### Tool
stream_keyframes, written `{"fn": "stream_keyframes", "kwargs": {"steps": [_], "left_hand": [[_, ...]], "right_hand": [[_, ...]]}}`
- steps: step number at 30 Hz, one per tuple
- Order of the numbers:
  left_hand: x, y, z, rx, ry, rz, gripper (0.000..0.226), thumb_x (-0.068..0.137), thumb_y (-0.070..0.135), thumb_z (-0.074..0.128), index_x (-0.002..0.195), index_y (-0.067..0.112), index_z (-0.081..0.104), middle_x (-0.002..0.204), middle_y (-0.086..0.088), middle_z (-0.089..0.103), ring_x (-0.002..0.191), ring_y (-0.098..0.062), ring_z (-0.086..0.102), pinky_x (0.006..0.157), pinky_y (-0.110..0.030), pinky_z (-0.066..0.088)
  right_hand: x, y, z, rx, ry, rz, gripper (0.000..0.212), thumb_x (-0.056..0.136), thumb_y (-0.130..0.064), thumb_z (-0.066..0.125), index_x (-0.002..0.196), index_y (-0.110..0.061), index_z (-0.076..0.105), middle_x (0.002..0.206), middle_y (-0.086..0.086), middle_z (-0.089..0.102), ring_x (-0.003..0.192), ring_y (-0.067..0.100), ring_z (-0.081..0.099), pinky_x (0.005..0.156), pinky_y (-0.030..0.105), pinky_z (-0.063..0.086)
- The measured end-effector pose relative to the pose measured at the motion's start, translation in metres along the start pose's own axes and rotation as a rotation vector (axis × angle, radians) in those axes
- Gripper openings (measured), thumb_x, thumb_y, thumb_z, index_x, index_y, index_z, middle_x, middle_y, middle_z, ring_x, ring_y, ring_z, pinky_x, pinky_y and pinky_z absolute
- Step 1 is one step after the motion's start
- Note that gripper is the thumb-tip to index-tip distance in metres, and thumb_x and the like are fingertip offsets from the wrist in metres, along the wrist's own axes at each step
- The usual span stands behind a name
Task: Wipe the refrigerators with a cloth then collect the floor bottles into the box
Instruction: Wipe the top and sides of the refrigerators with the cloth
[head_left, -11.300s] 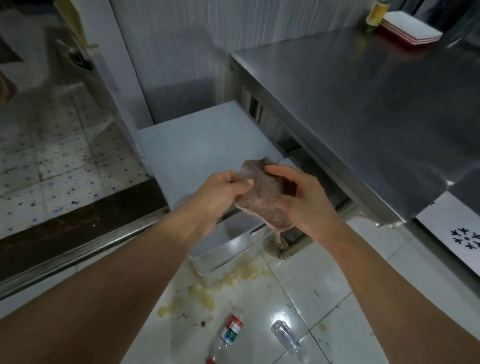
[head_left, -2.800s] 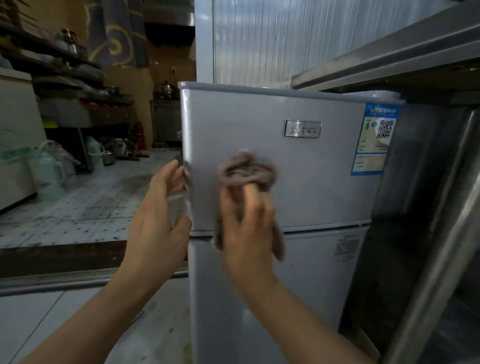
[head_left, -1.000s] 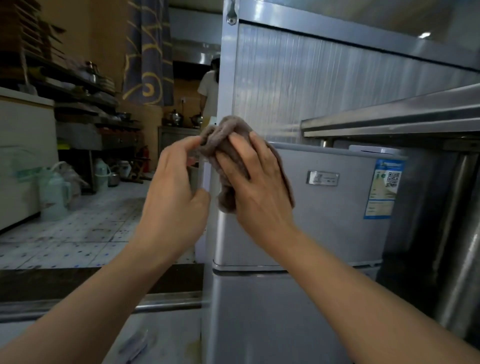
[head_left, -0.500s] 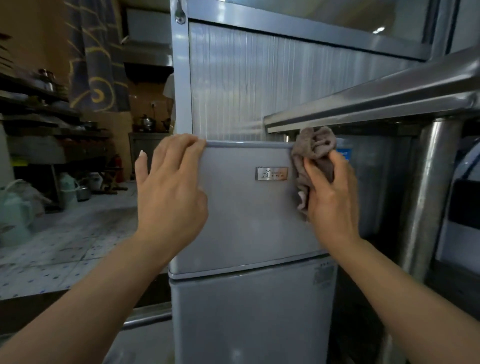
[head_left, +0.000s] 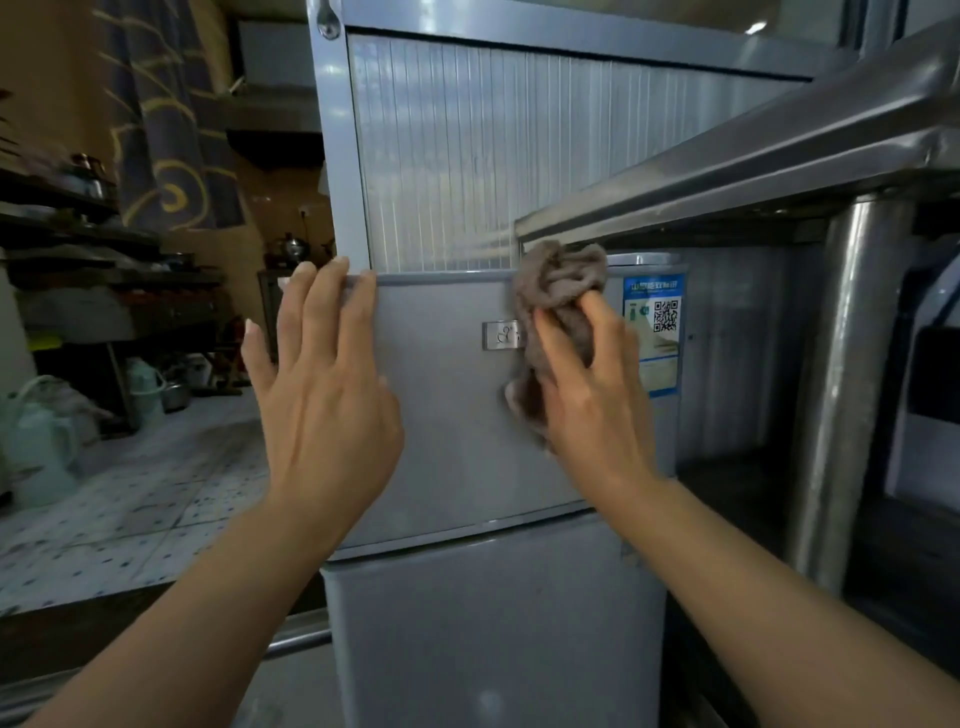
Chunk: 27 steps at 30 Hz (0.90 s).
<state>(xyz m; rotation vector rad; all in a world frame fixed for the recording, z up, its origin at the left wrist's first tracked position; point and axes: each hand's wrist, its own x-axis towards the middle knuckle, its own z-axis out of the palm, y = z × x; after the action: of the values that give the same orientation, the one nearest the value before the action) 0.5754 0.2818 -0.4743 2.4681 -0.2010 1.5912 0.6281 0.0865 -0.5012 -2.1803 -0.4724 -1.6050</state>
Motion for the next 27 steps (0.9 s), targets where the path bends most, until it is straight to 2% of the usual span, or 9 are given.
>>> {"fn": "stream_keyframes", "kwargs": {"steps": [2, 5, 8, 12, 15, 20, 22, 25, 27], "left_hand": [[-0.01, 0.001, 0.005, 0.034, -0.03, 0.04, 0.072, 0.073, 0.0, 0.061, 0.139, 0.012, 0.034, 0.155, -0.01, 0.015, 0.143, -0.029, 0.008, 0.109, -0.061, 0.008], [-0.03, 0.002, 0.013, 0.057, -0.092, 0.091, 0.071, 0.072, -0.001, 0.063, 0.137, 0.012, 0.039, 0.155, -0.01, 0.016, 0.142, -0.032, 0.012, 0.107, -0.065, 0.012], [-0.047, 0.0, 0.019, 0.084, -0.16, 0.132, 0.076, 0.069, 0.0, 0.066, 0.139, 0.015, 0.039, 0.155, -0.01, 0.017, 0.141, -0.033, 0.013, 0.106, -0.065, 0.016], [-0.067, -0.006, 0.021, 0.112, -0.224, 0.148, 0.081, 0.066, 0.003, 0.071, 0.139, 0.016, 0.038, 0.155, -0.01, 0.018, 0.14, -0.033, 0.015, 0.105, -0.066, 0.02], [-0.075, -0.009, 0.022, 0.11, -0.229, 0.143, 0.081, 0.065, 0.001, 0.072, 0.138, 0.014, 0.04, 0.154, -0.01, 0.021, 0.139, -0.033, 0.017, 0.105, -0.065, 0.019], [-0.082, -0.014, 0.021, 0.07, -0.181, 0.119, 0.076, 0.064, 0.0, 0.072, 0.135, 0.009, 0.044, 0.152, -0.012, 0.028, 0.135, -0.032, 0.023, 0.104, -0.064, 0.022], [-0.084, -0.015, 0.021, 0.038, -0.157, 0.103, 0.078, 0.064, 0.001, 0.07, 0.136, 0.007, 0.041, 0.152, -0.012, 0.028, 0.135, -0.031, 0.023, 0.103, -0.064, 0.025], [-0.09, -0.014, 0.022, -0.017, -0.131, 0.078, 0.077, 0.066, 0.002, 0.061, 0.139, 0.005, 0.036, 0.152, -0.013, 0.027, 0.135, -0.03, 0.024, 0.102, -0.061, 0.029], [-0.096, -0.014, 0.024, -0.01, -0.14, 0.078, 0.072, 0.067, 0.004, 0.058, 0.137, 0.003, 0.039, 0.152, -0.014, 0.027, 0.134, -0.032, 0.026, 0.101, -0.06, 0.03]], "right_hand": [[0.0, 0.014, -0.005, -0.049, 0.015, 0.091, 0.049, 0.097, -0.028, 0.045, 0.145, -0.022, 0.035, 0.144, 0.004, 0.029, 0.123, 0.0, 0.028, 0.102, 0.029, 0.042], [-0.001, 0.009, -0.004, -0.099, 0.047, 0.131, 0.055, 0.089, -0.023, 0.044, 0.143, -0.013, 0.039, 0.15, 0.019, 0.024, 0.135, 0.031, 0.029, 0.106, 0.046, 0.041], [-0.018, 0.0, 0.007, -0.107, 0.054, 0.173, 0.057, 0.085, -0.022, 0.045, 0.141, -0.012, 0.043, 0.15, 0.019, 0.025, 0.137, 0.036, 0.027, 0.105, 0.049, 0.041], [-0.094, -0.003, 0.015, -0.117, -0.109, -0.024, 0.059, 0.079, -0.011, 0.062, 0.136, -0.013, 0.05, 0.142, 0.013, 0.024, 0.13, 0.037, 0.03, 0.099, 0.055, 0.045], [-0.095, 0.009, 0.01, -0.096, -0.123, -0.119, 0.05, 0.082, -0.008, 0.065, 0.131, -0.011, 0.056, 0.138, 0.012, 0.025, 0.122, 0.036, 0.037, 0.094, 0.05, 0.049], [-0.045, -0.03, 0.017, -0.042, 0.059, 0.155, 0.05, 0.084, -0.014, 0.058, 0.134, -0.012, 0.05, 0.144, 0.017, 0.032, 0.127, 0.033, 0.035, 0.103, 0.032, 0.037], [-0.048, -0.051, 0.025, -0.033, 0.062, 0.074, 0.043, 0.086, -0.009, 0.059, 0.129, -0.009, 0.054, 0.143, 0.014, 0.031, 0.121, 0.034, 0.038, 0.101, 0.034, 0.042], [-0.06, -0.057, 0.034, -0.012, 0.027, -0.194, 0.038, 0.088, -0.004, 0.058, 0.126, -0.008, 0.059, 0.135, 0.008, 0.026, 0.11, 0.032, 0.04, 0.092, 0.037, 0.043], [-0.063, -0.039, 0.032, -0.026, 0.012, -0.238, 0.039, 0.086, -0.008, 0.062, 0.126, -0.009, 0.06, 0.134, 0.007, 0.028, 0.109, 0.031, 0.041, 0.092, 0.037, 0.043]]}}
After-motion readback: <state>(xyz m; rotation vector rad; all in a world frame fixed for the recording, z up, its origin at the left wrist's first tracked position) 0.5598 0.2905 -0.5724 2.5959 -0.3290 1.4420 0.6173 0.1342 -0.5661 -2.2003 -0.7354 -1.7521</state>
